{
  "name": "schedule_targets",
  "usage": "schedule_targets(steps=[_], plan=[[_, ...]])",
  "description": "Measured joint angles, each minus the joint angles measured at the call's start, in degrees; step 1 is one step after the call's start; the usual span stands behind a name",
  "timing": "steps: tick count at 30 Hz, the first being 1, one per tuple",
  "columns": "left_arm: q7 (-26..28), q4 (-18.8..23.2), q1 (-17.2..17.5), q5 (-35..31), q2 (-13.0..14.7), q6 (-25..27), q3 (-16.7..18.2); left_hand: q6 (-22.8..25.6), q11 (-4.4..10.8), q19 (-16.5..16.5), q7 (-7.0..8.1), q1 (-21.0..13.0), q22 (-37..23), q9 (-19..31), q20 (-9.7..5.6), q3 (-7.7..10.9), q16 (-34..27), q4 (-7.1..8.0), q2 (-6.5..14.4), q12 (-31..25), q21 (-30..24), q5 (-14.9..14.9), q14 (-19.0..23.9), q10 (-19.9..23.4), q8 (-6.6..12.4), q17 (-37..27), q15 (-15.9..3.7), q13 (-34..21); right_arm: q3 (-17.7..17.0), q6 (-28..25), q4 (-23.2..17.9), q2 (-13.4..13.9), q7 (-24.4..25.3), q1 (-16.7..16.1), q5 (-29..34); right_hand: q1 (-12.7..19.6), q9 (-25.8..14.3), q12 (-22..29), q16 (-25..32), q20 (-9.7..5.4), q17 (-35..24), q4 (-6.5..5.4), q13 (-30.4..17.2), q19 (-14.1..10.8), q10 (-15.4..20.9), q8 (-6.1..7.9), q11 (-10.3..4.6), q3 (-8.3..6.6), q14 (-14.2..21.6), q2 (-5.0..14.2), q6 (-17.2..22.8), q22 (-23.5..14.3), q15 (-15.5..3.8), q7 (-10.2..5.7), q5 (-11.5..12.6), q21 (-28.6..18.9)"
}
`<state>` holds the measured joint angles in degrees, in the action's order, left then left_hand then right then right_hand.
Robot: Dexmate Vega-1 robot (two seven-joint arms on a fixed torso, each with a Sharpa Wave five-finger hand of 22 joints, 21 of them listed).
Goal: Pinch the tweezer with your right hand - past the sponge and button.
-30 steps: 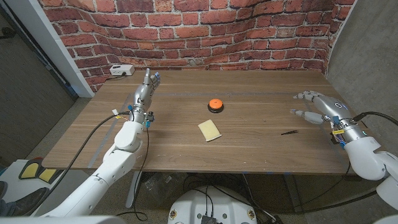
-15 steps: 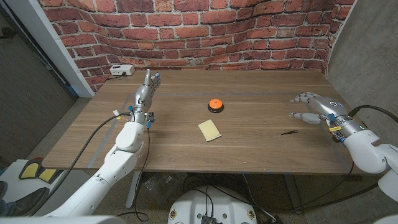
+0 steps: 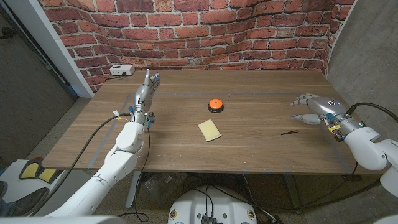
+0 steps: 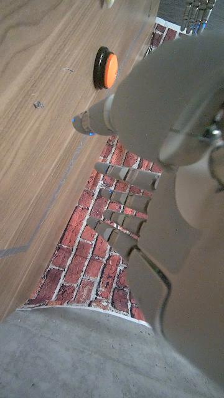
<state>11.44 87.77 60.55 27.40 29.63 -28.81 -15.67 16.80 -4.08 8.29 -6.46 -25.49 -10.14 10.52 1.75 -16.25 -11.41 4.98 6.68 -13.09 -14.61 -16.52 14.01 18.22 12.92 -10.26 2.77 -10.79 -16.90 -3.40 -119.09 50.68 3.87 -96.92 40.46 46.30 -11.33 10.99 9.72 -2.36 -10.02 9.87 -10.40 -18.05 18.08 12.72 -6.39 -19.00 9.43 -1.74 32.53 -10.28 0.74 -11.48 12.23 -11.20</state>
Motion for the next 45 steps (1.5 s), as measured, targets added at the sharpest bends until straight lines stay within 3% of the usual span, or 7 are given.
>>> schedule_targets(steps=[4, 15, 20, 28, 38, 45], plan=[[0.1, 0.0, 0.0, 0.1, 0.0, 0.3, 0.0, 0.3, 0.00, 0.0, -0.31, 0.0, 0.0, 0.0, 0.00, 0.00, 0.0, 0.00, 0.0, 0.0, 0.0, 0.0, 0.0, 0.0, 0.00, 0.0, 0.00, 0.0, 0.4, -0.6, 0.0, 0.7, -0.6, -0.1, 1.1, 1.9, 0.0, 0.0, 0.3, 0.00, 0.0, 0.25, 0.0, 0.0, 0.1, 0.04, -0.71, -0.87, 0.0, 0.38, 0.7, 0.0, -0.02, -0.72, 0.6, 0.0], [0.0, -0.5, -0.2, 0.3, -0.2, 0.5, -0.1, 0.3, -0.32, 0.0, -0.31, 0.0, 0.0, 0.0, 0.00, 0.00, 0.0, 0.00, 0.0, 0.0, 0.2, 0.2, 0.0, 0.3, 0.00, 0.0, 0.00, 0.0, 1.6, -2.0, 0.1, 2.3, -2.3, -0.1, 2.9, 3.3, 0.0, 0.0, 0.5, 0.00, 0.0, 0.31, 0.0, 0.0, 0.1, 0.04, -1.33, -0.93, 0.5, 0.11, 1.0, 0.0, -0.54, -1.02, 0.8, -0.3], [-0.1, -0.7, -0.2, 0.6, -0.3, 0.6, -0.2, 0.3, -0.32, 0.0, -0.30, 0.0, 0.0, 0.0, 0.00, 0.00, 0.0, 0.00, 0.0, 0.0, 0.2, 0.2, 0.0, 0.3, 0.00, 0.0, 0.00, 0.0, 3.3, -2.3, 1.0, 3.3, -2.1, 0.4, 3.2, 5.1, 0.0, 0.3, 0.9, 0.01, 0.0, 0.39, 0.0, -1.3, 0.7, 0.04, -1.94, -1.34, 1.5, 0.00, 1.6, 0.0, -1.27, -1.09, 1.4, -0.6], [-0.1, -0.8, -0.4, 0.6, -0.4, 0.6, -0.2, 0.6, -0.32, 0.0, 0.01, -0.2, 0.0, 0.0, 0.00, 0.00, 0.0, 0.00, 0.2, 0.0, 0.4, 0.2, 0.2, 0.3, -0.11, 0.0, -0.22, 0.0, 5.6, -2.8, 3.2, 4.6, 0.4, 0.9, 3.5, 6.6, 0.0, 0.9, 0.9, -0.09, 0.0, 0.31, 0.0, -2.4, 2.1, 0.93, -2.86, -1.89, 3.0, -0.29, 3.8, 0.0, -1.99, -1.12, 1.9, -1.2], [0.0, -0.8, -0.6, 0.6, -0.4, 0.8, -0.3, 0.6, -0.32, 0.0, 0.00, -0.6, 0.0, 0.0, 0.00, 0.00, 0.0, 0.00, 0.6, 0.4, 0.4, 0.4, 0.2, 0.3, -0.21, 0.0, -0.22, 0.0, 7.1, -3.8, 4.5, 5.7, 3.1, 1.3, 3.5, 6.9, 0.0, 0.9, 0.9, 0.09, 0.0, 0.07, 0.0, -2.6, 2.1, 1.28, -2.86, -2.12, 3.3, 0.02, 5.2, 0.0, -2.17, -1.20, 2.0, -1.2], [0.2, -0.5, -0.7, 0.4, -0.4, 1.1, -0.4, 0.6, -0.32, 0.0, 0.00, -0.6, 0.0, 0.0, -0.01, 0.00, 0.0, 0.00, 0.6, 0.4, 0.7, 0.4, 0.2, 0.3, -0.21, 0.0, -0.22, 0.0, 9.9, -4.6, 6.4, 8.0, 5.0, 1.7, 3.2, 7.3, 0.0, 0.9, 0.9, -0.27, -0.3, -0.25, 0.0, -3.4, 2.5, 1.71, -2.69, -2.10, 4.1, 0.03, 6.1, -0.3, -2.47, -1.29, 2.2, -1.2]])
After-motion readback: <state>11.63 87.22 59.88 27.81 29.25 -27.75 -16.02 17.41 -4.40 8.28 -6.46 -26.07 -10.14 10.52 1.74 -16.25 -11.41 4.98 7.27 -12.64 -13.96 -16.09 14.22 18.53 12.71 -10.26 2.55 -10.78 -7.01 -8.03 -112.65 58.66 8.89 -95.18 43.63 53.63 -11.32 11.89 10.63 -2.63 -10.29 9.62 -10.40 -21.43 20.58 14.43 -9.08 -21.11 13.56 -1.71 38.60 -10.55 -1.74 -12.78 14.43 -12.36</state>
